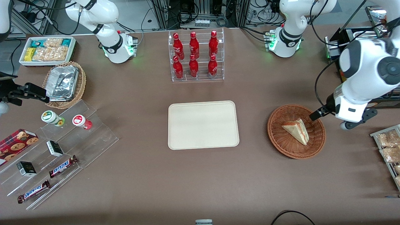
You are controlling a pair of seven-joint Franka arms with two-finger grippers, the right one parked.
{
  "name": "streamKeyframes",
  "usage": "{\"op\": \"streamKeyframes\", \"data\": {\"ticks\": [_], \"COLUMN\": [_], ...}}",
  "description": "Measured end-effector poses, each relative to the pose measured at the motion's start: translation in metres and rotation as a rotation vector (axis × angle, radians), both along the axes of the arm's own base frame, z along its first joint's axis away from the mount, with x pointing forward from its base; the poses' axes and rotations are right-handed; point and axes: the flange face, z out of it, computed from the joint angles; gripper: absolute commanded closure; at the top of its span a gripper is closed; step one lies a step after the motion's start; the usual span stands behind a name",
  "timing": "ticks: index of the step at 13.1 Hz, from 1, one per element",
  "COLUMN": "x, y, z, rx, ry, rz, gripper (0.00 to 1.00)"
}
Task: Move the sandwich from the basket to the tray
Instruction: 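Lower the open left gripper over the wrapped sandwich in the basket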
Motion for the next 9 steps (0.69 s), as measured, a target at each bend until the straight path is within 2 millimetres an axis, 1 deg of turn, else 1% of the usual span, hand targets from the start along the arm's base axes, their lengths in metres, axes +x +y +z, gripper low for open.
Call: {"op": "streamKeyframes", "data": {"ticks": [4, 6, 9], "x": [-0.010, -0.009, -0.004], "y": [-0.002, -0.002, -0.007], "z": [-0.049, -0.069, -0.094], "rx": [-0.006, -0.009, -0.013], "ry": [-0.065, -0.077, -0.082], "rz": [0.107, 0.129, 0.133], "gripper": [0.00, 0.00, 0.00]}}
